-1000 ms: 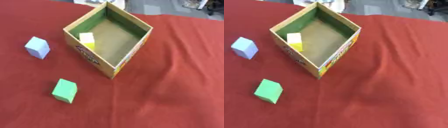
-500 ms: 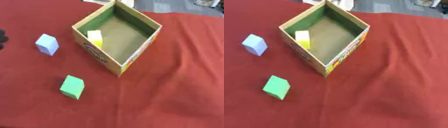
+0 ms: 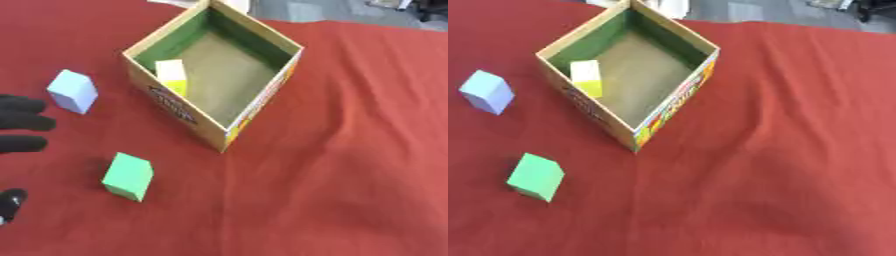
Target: Pick up objects on the table and place them in the box.
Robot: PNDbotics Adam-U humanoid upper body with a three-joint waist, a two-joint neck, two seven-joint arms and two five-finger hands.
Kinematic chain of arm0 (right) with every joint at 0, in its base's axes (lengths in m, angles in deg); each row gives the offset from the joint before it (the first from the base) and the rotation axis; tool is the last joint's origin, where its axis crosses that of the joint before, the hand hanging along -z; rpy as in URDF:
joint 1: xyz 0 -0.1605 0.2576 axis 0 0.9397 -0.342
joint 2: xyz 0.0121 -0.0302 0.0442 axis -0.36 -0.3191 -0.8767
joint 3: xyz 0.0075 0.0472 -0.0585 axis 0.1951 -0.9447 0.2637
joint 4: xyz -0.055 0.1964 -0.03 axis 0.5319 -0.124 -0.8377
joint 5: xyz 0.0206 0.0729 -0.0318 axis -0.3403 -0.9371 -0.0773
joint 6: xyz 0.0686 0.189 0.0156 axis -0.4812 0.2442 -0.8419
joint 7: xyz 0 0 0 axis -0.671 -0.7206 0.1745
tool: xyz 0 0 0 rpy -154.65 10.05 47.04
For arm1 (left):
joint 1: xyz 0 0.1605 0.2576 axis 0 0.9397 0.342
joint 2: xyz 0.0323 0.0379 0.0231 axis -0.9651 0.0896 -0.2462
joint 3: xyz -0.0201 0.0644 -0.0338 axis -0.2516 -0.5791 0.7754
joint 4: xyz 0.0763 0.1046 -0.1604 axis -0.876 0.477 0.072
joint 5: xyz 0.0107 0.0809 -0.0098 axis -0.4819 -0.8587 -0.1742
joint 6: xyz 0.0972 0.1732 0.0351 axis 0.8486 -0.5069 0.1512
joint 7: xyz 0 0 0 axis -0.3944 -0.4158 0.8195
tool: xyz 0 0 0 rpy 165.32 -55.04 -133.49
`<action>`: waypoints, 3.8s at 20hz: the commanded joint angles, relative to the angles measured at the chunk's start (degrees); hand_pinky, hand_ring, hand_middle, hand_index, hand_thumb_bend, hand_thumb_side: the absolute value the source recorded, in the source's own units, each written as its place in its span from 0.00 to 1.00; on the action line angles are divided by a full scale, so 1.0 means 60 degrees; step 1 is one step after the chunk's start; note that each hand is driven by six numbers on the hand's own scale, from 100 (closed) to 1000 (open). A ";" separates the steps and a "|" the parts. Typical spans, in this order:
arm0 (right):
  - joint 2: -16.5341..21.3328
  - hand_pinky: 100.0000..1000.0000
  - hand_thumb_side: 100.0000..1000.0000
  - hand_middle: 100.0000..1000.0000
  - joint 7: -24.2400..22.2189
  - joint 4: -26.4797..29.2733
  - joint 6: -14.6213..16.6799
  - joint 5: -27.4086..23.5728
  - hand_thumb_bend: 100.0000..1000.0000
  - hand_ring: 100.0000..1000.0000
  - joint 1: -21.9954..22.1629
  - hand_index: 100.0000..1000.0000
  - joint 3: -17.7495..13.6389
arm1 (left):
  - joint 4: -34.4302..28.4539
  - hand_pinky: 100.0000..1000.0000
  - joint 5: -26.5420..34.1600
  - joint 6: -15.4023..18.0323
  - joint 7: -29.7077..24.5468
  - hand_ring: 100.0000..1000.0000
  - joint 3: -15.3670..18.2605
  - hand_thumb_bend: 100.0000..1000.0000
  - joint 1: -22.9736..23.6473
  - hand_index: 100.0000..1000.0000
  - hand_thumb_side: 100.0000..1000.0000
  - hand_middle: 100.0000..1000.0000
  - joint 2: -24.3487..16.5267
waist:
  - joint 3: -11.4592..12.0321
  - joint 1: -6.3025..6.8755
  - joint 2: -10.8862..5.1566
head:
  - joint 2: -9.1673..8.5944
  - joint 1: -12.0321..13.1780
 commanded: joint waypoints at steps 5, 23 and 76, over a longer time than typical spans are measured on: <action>0.0266 0.99 0.41 0.57 -0.1593 0.0192 0.1351 -0.0092 0.00 1.00 0.0080 0.76 0.0098 | -0.0137 1.00 -0.0332 -0.0431 -0.1679 1.00 -0.1012 0.00 -0.1128 0.91 0.59 0.89 0.0115 | 0.0016 0.0154 -0.0375 | 0.0173 -0.0232; 0.0131 1.00 0.41 0.55 -0.1548 0.0192 0.1351 0.0400 0.00 1.00 0.0220 0.75 0.0317 | -0.0137 1.00 0.0881 -0.2723 -0.4781 1.00 -0.1402 0.00 -0.2796 0.99 0.63 0.96 0.1363 | 0.0054 0.0260 -0.0486 | 0.0466 -0.0590; 0.0068 1.00 0.41 0.52 -0.1770 0.0192 0.0841 0.0681 0.00 1.00 0.0261 0.74 0.0606 | -0.0014 1.00 -0.1473 -0.4761 -0.8179 1.00 -0.1858 0.20 -0.3892 0.98 0.47 0.94 0.2254 | -0.0126 0.0480 -0.0585 | 0.1018 -0.0277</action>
